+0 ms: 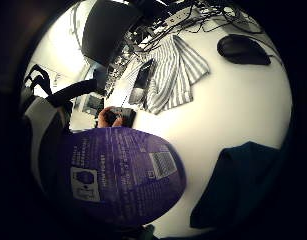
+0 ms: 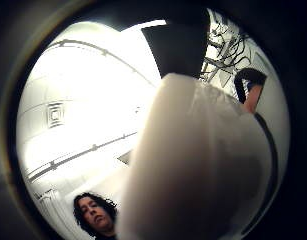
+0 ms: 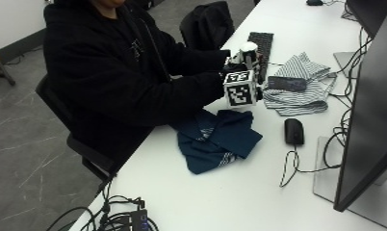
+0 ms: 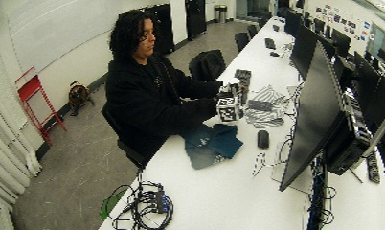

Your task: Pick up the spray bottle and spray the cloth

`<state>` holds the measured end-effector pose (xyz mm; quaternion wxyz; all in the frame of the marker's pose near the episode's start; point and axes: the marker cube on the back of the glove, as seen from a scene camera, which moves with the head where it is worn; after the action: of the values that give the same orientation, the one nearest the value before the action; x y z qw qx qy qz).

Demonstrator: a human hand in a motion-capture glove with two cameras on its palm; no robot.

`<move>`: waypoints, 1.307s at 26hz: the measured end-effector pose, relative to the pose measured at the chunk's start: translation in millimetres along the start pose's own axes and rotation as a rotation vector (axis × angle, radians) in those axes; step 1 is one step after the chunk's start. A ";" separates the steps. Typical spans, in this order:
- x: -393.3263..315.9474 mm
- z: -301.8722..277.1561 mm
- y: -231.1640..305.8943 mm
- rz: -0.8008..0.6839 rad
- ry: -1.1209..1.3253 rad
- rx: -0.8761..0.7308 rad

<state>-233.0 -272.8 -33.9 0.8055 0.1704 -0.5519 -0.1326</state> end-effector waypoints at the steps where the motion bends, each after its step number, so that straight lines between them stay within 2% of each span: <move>1: 0.5 0.1 0.1 -0.005 -0.001 -0.002; 16: 5.5 1.5 1.1 -0.040 0.004 -0.046; 26: 2.3 -24.0 11.1 0.057 0.116 -0.263; 31: 2.3 -44.6 -21.7 0.068 0.185 -0.271; 34: 8.9 -53.3 11.1 0.128 0.237 -0.363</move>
<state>-179.7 -259.5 -39.5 0.8889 0.0017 -0.4301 -0.1575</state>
